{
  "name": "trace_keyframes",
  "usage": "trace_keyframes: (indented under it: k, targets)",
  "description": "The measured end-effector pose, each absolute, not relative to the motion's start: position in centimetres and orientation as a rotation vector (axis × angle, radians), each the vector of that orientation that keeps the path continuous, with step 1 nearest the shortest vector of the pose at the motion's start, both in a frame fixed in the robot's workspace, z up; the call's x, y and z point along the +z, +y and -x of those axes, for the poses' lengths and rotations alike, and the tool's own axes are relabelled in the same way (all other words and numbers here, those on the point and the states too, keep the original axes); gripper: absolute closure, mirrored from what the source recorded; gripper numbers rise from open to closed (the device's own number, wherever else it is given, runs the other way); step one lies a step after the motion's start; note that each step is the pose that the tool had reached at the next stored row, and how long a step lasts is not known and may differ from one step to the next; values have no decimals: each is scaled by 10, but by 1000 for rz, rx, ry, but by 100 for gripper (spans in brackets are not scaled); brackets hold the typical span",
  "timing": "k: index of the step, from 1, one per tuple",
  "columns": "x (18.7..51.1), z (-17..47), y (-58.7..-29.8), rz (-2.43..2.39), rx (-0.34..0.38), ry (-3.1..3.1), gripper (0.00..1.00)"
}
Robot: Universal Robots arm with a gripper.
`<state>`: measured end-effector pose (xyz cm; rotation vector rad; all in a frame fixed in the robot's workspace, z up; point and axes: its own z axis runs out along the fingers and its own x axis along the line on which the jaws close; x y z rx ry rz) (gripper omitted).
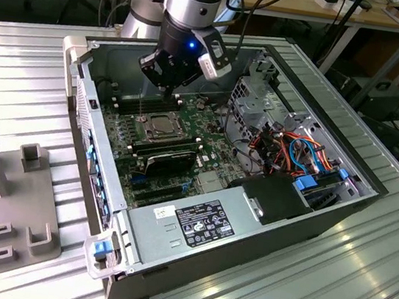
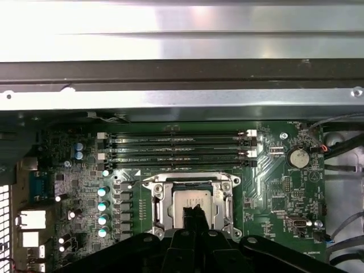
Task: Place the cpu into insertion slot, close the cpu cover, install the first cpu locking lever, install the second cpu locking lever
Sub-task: 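Install the first cpu locking lever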
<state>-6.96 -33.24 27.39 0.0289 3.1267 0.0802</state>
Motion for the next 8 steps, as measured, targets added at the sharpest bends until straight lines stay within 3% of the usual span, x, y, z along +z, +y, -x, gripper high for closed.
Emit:
trace_keyframes:
  k: [8]
  targets:
    - [274,85,-335,25,81,3128,89]
